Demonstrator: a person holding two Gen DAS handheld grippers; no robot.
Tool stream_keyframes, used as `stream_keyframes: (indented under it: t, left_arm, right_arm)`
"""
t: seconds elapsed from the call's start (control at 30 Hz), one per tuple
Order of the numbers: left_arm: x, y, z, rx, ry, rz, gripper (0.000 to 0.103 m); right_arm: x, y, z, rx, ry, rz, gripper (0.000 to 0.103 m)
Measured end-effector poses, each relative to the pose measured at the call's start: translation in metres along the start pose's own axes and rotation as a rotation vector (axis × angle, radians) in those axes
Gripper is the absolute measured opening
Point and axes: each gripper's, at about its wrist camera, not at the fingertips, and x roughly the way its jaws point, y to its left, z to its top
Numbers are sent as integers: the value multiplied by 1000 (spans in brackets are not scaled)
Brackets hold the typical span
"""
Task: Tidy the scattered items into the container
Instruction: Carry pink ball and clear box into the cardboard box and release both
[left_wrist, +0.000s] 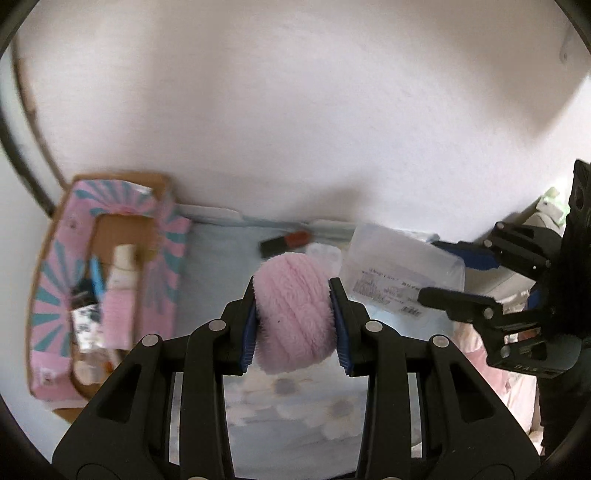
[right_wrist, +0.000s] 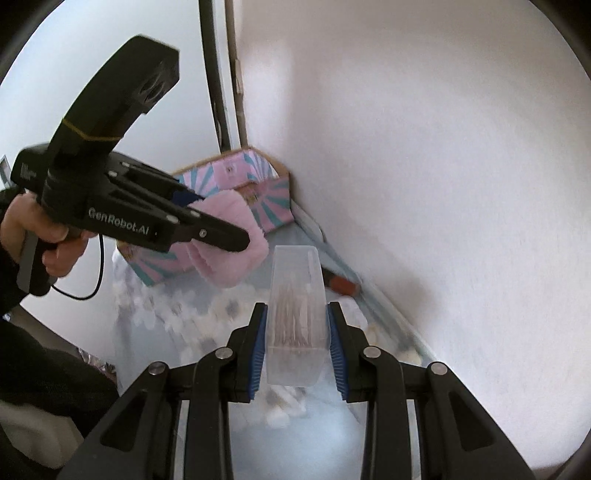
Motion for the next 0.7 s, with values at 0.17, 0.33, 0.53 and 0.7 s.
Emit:
stream_keyframes:
  t: [0.17,0.33,0.53,0.7]
  left_arm:
    - [-30,43,-5,-27,-32,29,31]
    - [-53,93,-15,-71,-45,67,31]
    - [-63,154,-38,-126,-38,95,31]
    - [-56,192,-59,-162,-13,116,31]
  right_arm:
    - [5,24,44,17,-38,21,29]
    - [30,55,91,22,-58,44,29]
    - [72,94,139,52,-54,74,29]
    - [114,111,161,172,-23,45,29]
